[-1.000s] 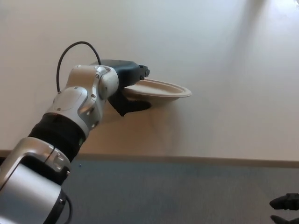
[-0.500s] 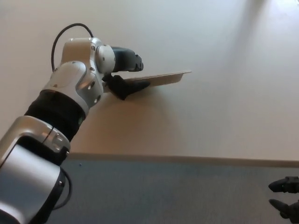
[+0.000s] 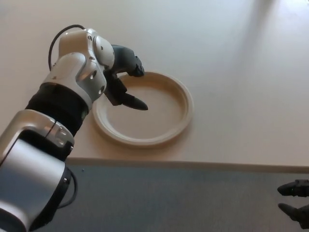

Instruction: A person passes a plate to the robot and the robot grabs it with its left hand and places it at the centre of the table infront of it

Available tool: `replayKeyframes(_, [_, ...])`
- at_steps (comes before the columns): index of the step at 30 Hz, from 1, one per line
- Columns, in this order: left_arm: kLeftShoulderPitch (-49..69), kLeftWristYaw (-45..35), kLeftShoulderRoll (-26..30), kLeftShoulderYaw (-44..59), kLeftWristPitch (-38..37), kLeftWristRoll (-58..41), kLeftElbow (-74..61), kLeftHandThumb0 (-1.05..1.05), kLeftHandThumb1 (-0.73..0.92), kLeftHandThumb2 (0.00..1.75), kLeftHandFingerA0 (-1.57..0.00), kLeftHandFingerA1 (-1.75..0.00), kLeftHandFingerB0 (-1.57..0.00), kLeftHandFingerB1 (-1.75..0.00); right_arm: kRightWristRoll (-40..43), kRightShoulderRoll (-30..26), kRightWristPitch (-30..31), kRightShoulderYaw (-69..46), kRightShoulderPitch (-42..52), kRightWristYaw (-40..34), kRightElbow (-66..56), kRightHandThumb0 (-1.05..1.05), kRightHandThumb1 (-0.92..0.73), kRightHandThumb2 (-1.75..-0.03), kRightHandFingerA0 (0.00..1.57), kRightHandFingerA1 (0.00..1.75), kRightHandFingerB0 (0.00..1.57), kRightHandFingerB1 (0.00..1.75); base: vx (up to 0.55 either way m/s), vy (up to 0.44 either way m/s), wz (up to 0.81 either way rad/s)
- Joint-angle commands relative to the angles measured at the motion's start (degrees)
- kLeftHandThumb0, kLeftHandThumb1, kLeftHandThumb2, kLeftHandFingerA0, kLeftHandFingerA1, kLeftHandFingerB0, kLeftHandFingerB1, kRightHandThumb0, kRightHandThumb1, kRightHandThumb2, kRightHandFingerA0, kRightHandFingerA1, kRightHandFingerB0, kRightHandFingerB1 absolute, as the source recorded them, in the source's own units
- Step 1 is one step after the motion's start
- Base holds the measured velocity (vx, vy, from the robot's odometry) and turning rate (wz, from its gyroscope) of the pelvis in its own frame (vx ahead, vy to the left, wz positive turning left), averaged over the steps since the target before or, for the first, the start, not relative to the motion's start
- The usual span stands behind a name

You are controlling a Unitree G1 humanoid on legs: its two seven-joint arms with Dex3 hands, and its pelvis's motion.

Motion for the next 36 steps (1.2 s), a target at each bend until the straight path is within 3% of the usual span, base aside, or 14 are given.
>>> replayKeyframes(1, [-1.4, 3.9, -0.4, -4.9, -1.4, 3.1, 2.5, -0.55, 0.38, 0.82, 0.0, 0.0, 0.0, -0.02, 0.6, -1.0, 0.7, -0.5, -0.7, 0.0, 0.1, -0.73, -0.67, -0.6, 0.53, 0.71, 0.19, 0.41, 0.0, 0.0, 0.0])
replayKeyframes(3, [-1.8, 4.3, -0.2, -6.3, -1.8, 3.1, 3.1, -0.57, 0.39, 0.83, 0.0, 0.0, 0.0, -0.01, 0.4, -1.0, 0.7, -0.4, -0.9, 0.0, 0.1, -0.73, -0.67, -0.6, 0.52, 0.69, 0.19, 0.41, 0.0, 0.0, 0.0])
replayKeyframes(4, [-1.6, 4.0, 0.0, -7.0, -1.8, 3.1, 2.9, -1.0, 0.44, 0.68, 0.0, 0.0, 0.0, 0.0, 0.4, -1.0, 0.9, -0.4, -1.0, -0.1, 0.0, -0.74, -0.66, -0.6, 0.64, 0.78, 0.2, 0.4, 0.0, 0.0, 0.0])
replayKeyframes(15, [1.6, 8.0, 2.3, -1.9, -3.5, -3.8, -1.8, -1.05, 0.8, 0.65, 0.0, 0.0, 0.0, 0.0, 0.3, -1.2, 0.2, -0.2, -1.2, 0.4, -0.2, -0.74, -0.67, -0.6, 0.26, 0.58, 0.17, 0.41, 0.0, 0.0, 0.0])
replayKeyframes(16, [3.7, 9.5, 4.0, 1.1, -5.1, -5.4, -7.3, -1.02, 0.63, 1.09, 0.0, -0.04, 0.0, 0.0, 0.5, -1.2, 0.6, -0.3, -1.2, 0.5, -0.2, -0.74, -0.68, -0.61, 0.28, 0.58, 0.18, 0.4, 0.0, 0.0, 0.0])
replayKeyframes(18, [7.5, 11.1, 6.5, 5.3, -5.2, -6.1, -19.5, -1.04, 0.63, 1.1, 0.0, 0.0, 0.0, -0.01, 0.8, -1.2, 0.7, -0.7, -1.2, 0.9, -0.2, -0.74, -0.68, -0.61, 0.28, 0.59, 0.18, 0.41, 0.0, 0.0, 0.0])
replayKeyframes(19, [10.1, 11.4, 7.7, 7.1, -6.0, -6.5, -26.2, -1.04, 0.66, 1.1, 0.0, -0.03, 0.0, -0.01, 0.6, -1.2, 0.0, -0.4, -0.5, 0.7, -0.3, -0.76, -0.53, -0.91, 0.29, 0.63, 0.14, 0.5, 0.0, 0.0, 0.0])
replayKeyframes(20, [13.0, 12.0, 8.2, 9.7, -6.4, -7.6, -32.6, -0.95, 0.62, 1.07, -0.01, -0.13, 0.0, -0.08, 0.6, -1.0, -0.1, -0.4, -0.1, 0.6, -0.3, -0.76, -0.68, -0.61, 0.29, 0.61, 0.18, 0.42, 0.0, 0.0, 0.0])
replayKeyframes(22, [19.7, 12.2, 9.1, 15.7, -7.3, -10.8, -46.2, -0.92, 0.63, 1.08, 0.0, -0.15, 0.0, -0.1, 0.8, -0.9, -0.3, -0.5, 1.3, 0.7, -0.4, -0.79, -0.54, -0.89, 0.2, 0.59, 0.14, 0.49, 0.0, 0.0, 0.0])
replayKeyframes(24, [22.7, 11.7, 9.4, 17.9, -7.4, -11.6, -51.7, -1.03, 0.72, 0.76, 0.0, -0.21, 0.0, -0.07, 0.4, -1.0, -0.6, -0.1, 2.0, 0.4, -0.5, -0.78, -0.7, -0.61, 0.27, 0.58, 0.19, 0.4, 0.0, 0.0, 0.0])
replayKeyframes(26, [29.8, 12.2, 9.8, 22.3, -10.1, -13.5, -61.4, -0.92, 0.68, 1.11, -0.02, -0.22, 0.0, -0.1, -0.5, -0.9, -1.1, 0.7, 3.4, -0.4, -0.2, -0.75, -0.7, -0.61, 0.28, 0.58, 0.18, 0.41, 0.0, 0.0, 0.0])
replayKeyframes(32, [49.1, 8.8, 7.9, 34.5, -13.1, -22.5, -81.4, -0.93, 0.7, 1.06, -0.06, -0.23, -0.06, -0.11, -0.7, -0.2, -1.7, 1.2, 8.3, -0.8, 0.3, -0.77, -0.53, -0.93, 0.32, 0.63, 0.13, 0.5, 0.0, 0.0, 0.0])
replayKeyframes(35, [60.1, 8.1, 7.0, 39.2, -16.9, -24.9, -89.2, -0.91, 0.69, 1.06, -0.08, -0.34, -0.08, -0.17, -1.1, 0.0, -1.9, 1.6, 10.6, -1.6, 0.6, -0.77, -0.69, -0.61, 0.31, 0.57, 0.2, 0.4, 0.0, 0.0, 0.0])
replayKeyframes(36, [62.9, 8.1, 6.5, 39.8, -17.8, -25.7, -90.3, -0.9, 0.69, 1.05, -0.08, -0.36, -0.08, -0.18, -1.3, 0.0, -1.9, 1.9, 11.3, -1.9, 0.6, -0.77, -0.53, -0.93, 0.31, 0.62, 0.15, 0.49, 0.0, 0.0, 0.0])
